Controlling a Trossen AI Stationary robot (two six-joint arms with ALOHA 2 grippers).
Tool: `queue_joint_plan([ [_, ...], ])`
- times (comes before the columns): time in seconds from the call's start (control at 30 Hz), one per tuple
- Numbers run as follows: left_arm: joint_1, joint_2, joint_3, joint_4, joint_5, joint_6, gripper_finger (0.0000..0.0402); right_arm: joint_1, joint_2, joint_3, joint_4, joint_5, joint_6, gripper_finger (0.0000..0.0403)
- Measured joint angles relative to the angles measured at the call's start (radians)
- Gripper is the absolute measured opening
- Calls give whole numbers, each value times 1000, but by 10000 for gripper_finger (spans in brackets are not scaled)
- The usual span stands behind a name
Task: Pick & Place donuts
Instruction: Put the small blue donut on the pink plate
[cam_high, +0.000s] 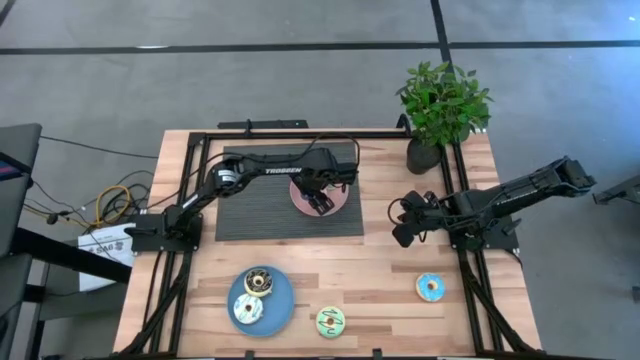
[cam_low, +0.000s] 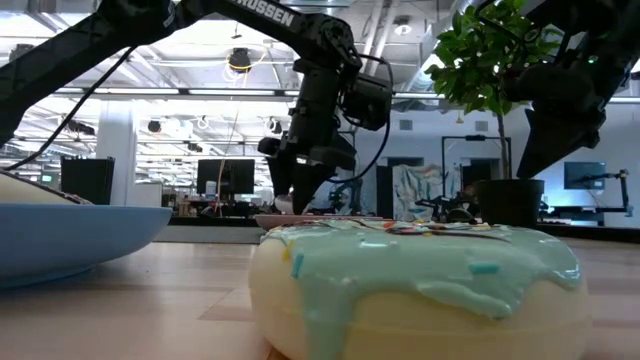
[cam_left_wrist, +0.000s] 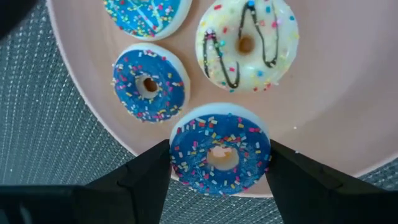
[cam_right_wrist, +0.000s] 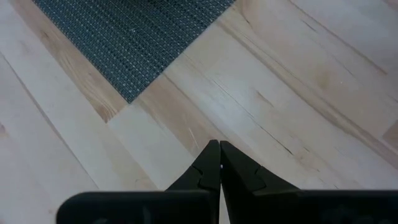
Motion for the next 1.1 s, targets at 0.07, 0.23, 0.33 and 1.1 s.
queue_joint_plan([
  [0.07, 0, 0, 0, 0, -6, -11, 236, 0, 0, 0, 0, 0, 0, 0],
  [0.23, 0, 0, 0, -13, -9, -13, 236, 3, 0, 0, 0, 0, -1, 0],
  [0.33, -2, 0, 0, -13, -9, -14, 236, 3, 0, 0, 0, 0, -2, 0],
  [1.1, -2, 0, 0, -53, 18, -41, 236, 3, 0, 0, 0, -2, -2, 0],
])
